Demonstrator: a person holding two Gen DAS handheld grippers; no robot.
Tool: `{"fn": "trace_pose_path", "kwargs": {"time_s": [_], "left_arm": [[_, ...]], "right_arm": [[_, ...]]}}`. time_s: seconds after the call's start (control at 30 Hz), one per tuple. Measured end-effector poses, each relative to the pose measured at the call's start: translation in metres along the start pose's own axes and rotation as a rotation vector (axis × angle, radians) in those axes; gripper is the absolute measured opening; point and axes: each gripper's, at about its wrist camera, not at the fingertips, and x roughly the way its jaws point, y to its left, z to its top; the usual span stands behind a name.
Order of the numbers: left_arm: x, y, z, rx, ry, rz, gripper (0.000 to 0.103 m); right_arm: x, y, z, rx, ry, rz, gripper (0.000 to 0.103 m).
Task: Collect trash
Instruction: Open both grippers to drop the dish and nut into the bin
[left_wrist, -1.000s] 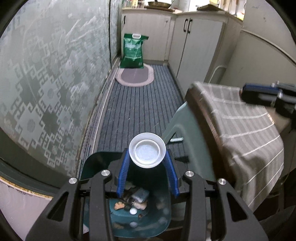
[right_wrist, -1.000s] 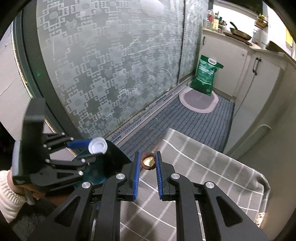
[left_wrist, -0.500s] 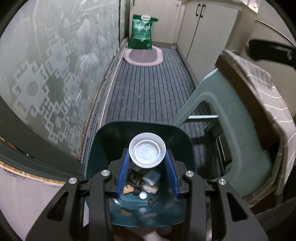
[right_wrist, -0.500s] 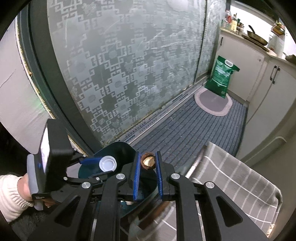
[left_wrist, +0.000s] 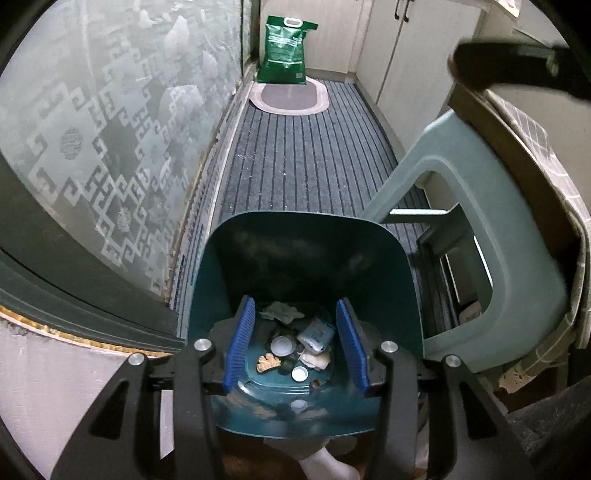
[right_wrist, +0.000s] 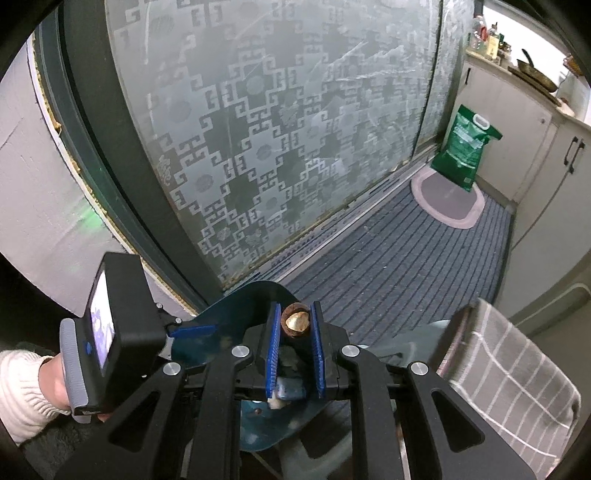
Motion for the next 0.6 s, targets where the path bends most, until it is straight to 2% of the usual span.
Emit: {"fn": "trace_pose_path", "kwargs": {"time_s": [0.3,0.6], "left_arm": [[-0.036,0.021,0.005,-0.057,-0.100,-0.009,0.036],[-0.072,0.034,0.008,-0.090,-0.198,-0.038,0.029]], "right_arm": [[0.021,0.011,0.000,-0.011,0.049,-0.011,0.016],[0.053,0.014,-0.013,-0.002,0.137,-0.002,0.016]]}}
